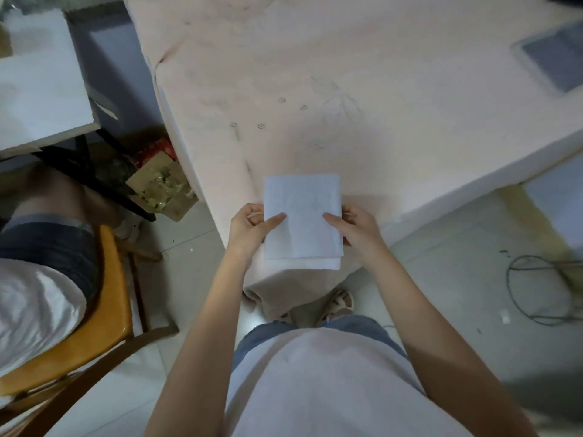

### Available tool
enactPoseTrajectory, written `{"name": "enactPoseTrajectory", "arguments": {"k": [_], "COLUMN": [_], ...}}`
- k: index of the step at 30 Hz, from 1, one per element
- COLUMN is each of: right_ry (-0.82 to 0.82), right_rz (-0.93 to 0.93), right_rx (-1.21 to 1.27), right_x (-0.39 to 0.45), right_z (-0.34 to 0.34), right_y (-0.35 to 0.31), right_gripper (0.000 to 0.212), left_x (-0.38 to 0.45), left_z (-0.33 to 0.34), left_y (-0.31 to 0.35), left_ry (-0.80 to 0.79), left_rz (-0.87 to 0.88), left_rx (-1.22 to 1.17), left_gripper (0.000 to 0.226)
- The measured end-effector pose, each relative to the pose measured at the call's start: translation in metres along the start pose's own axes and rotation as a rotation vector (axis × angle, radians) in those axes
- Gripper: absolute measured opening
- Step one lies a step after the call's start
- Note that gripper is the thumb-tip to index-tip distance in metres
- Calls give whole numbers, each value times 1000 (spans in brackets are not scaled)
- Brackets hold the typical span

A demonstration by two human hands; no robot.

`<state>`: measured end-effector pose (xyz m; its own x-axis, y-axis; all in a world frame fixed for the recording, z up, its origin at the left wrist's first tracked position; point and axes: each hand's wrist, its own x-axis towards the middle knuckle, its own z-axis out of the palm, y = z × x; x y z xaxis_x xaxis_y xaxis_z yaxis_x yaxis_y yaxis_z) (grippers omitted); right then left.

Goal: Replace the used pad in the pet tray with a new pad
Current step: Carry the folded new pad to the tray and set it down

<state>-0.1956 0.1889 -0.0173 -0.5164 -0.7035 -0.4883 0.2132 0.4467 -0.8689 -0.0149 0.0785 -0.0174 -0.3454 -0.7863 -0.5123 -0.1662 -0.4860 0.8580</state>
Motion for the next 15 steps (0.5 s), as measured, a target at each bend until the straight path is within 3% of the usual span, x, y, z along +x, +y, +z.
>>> {"name": "enactPoseTrajectory", "arguments": {"k": [15], "right_ry": [347], "right_rz": [-49], "right_rx": [246], "right_x": [-7], "right_z": [-157], "right_y": [14], "right_gripper": [16], "left_x": [21], "left_z": [191], "left_y": [25], "left_ry": [-269], "left_rz": [47], "left_rx": [196], "left_gripper": [25]}}
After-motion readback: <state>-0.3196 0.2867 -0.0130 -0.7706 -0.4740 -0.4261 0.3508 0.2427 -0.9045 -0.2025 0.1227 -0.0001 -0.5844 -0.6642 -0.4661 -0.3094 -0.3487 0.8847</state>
